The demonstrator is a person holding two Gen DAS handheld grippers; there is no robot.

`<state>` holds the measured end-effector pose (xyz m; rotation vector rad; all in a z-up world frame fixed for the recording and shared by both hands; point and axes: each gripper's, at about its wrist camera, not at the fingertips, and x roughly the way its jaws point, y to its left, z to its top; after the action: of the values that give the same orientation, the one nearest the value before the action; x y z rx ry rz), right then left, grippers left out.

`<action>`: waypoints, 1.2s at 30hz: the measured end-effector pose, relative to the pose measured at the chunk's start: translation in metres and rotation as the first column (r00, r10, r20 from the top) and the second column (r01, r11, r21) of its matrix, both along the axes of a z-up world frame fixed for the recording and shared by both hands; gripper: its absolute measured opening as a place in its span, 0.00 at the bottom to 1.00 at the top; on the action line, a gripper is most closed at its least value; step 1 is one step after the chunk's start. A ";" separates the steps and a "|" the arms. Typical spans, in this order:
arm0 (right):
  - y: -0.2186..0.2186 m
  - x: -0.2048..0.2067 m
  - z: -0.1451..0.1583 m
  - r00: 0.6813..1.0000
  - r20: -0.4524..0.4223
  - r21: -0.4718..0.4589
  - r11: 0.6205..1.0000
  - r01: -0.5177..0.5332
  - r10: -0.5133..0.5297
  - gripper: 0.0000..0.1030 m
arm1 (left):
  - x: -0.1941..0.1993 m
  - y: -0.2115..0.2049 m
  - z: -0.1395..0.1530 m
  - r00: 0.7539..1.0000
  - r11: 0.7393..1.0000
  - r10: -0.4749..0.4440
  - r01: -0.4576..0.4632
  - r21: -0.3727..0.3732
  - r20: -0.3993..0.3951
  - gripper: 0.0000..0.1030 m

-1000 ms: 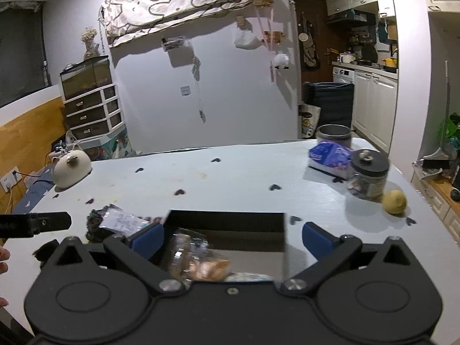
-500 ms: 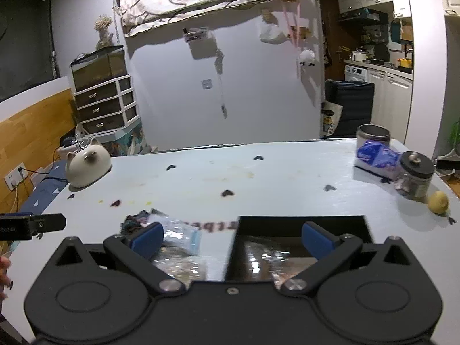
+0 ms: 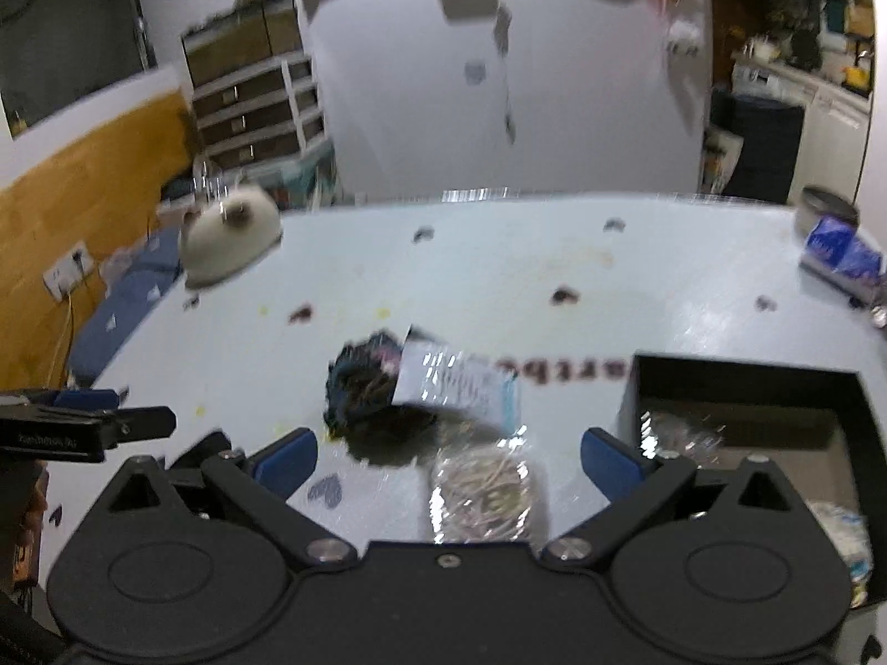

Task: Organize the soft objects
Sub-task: 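Grasp the black cloth with the left tool while the right grasps the rope bag, then lift the black cloth and rope bag and carry them over the box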

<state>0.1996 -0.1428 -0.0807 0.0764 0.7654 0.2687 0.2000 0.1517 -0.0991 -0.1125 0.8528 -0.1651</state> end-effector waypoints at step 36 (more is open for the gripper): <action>0.028 0.066 -0.068 0.950 -0.307 -0.093 0.992 -0.083 0.051 0.84 | 0.029 -0.008 -0.055 0.940 0.966 -0.258 0.256 -0.042 -0.223 0.49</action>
<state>0.2651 -0.1145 -0.1491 -0.0083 1.0893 0.2847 0.2295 0.1435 -0.1545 -0.0305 1.0944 -0.4091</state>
